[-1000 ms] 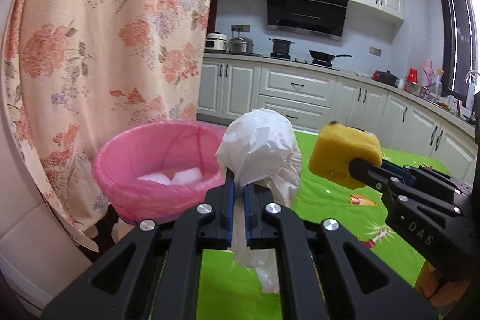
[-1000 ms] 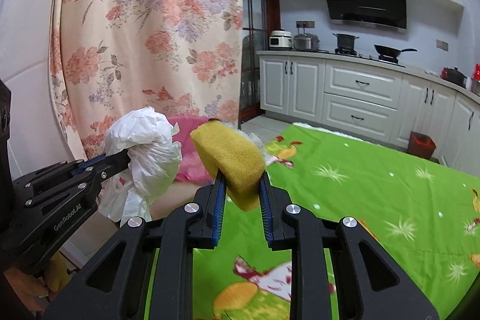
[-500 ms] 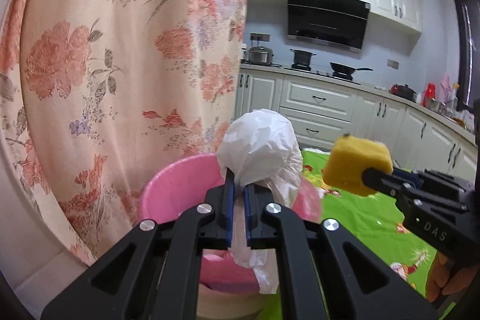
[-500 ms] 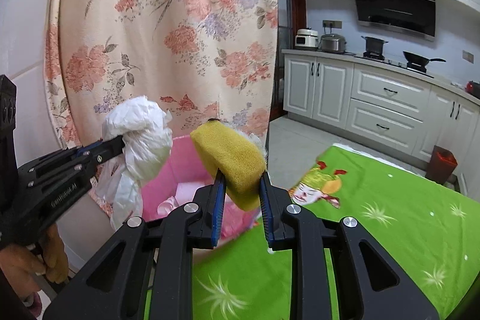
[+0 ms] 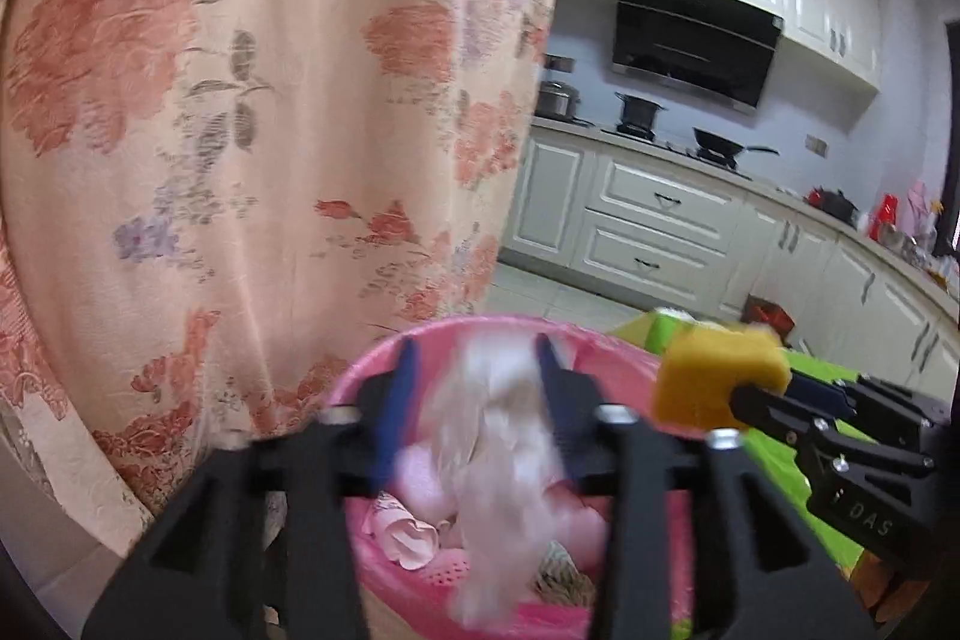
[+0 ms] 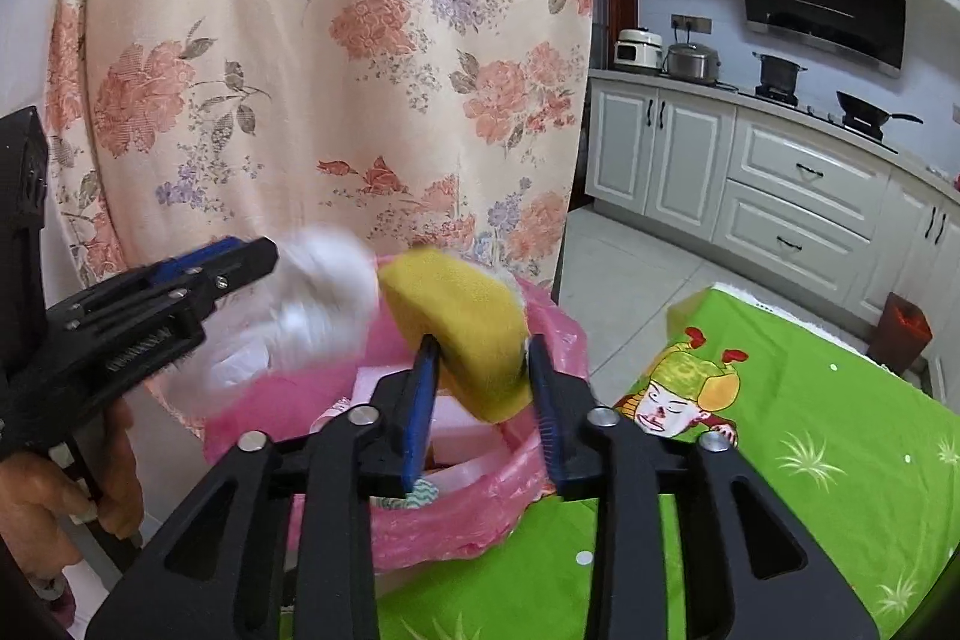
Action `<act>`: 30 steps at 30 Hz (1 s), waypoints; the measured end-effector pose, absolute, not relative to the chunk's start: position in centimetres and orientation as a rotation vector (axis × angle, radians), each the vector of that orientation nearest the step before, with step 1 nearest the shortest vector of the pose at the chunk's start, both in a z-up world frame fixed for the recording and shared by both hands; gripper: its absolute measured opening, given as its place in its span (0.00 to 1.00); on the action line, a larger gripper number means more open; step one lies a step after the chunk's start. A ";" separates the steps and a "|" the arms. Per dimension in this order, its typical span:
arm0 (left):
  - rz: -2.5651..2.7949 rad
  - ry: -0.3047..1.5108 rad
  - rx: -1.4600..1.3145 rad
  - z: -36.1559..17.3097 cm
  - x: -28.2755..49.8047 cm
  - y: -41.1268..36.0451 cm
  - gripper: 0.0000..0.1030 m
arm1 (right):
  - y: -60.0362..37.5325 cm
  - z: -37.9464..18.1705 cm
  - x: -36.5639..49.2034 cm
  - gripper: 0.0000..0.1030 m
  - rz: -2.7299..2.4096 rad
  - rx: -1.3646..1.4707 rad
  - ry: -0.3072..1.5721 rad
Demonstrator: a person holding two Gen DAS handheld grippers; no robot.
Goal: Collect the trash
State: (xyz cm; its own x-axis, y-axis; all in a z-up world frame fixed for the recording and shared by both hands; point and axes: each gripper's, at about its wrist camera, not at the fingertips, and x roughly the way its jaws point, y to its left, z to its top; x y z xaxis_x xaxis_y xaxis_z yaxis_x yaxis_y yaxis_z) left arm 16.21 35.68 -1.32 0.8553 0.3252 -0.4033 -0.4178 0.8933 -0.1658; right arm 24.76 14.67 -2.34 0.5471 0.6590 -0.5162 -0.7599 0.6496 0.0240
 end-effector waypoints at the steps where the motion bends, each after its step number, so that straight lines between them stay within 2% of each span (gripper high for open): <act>1: 0.401 0.374 -0.256 -1.3 16.0 35.8 0.52 | 14.5 -2.3 24.9 0.45 0.853 -0.206 0.519; 2: 0.408 0.373 -0.254 -1.3 15.8 36.0 0.52 | 14.1 -2.3 24.9 0.56 0.859 -0.197 0.515; 6: 0.411 0.375 -0.226 -1.3 14.8 35.5 0.52 | 12.8 -2.3 24.5 0.56 0.861 -0.173 0.505; 7: 0.411 0.373 -0.220 -1.3 14.5 35.4 0.55 | 12.6 -2.3 24.4 0.56 0.861 -0.174 0.502; 12: 0.440 0.336 -0.177 -0.8 11.7 33.2 0.84 | 11.1 -2.1 22.7 0.57 0.869 -0.194 0.482; 14: 0.434 0.326 -0.157 -0.7 10.2 31.9 0.90 | 9.9 -1.7 21.8 0.67 0.885 -0.160 0.485; 16: 0.412 0.309 -0.134 -0.5 8.4 30.3 0.95 | 8.5 -1.3 20.9 0.73 0.908 -0.118 0.480; 18: 0.398 0.299 -0.114 -0.5 7.2 29.1 0.95 | 7.2 -1.0 20.1 0.75 0.926 -0.094 0.478; 20: 0.399 0.304 -0.110 -0.6 5.9 27.8 0.95 | 5.6 -0.6 18.9 0.82 0.935 -0.066 0.479; 30: 0.418 0.256 -0.093 0.9 1.7 22.7 0.95 | 1.6 0.7 14.8 0.82 0.917 -0.073 0.441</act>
State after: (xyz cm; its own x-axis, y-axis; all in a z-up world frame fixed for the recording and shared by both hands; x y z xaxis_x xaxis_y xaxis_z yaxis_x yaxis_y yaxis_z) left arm 1.68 22.74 0.90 0.8821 0.3895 -0.2649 -0.4129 0.9100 -0.0370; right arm 14.81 1.64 0.67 0.5257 0.7513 -0.3989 -0.7810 0.6122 0.1237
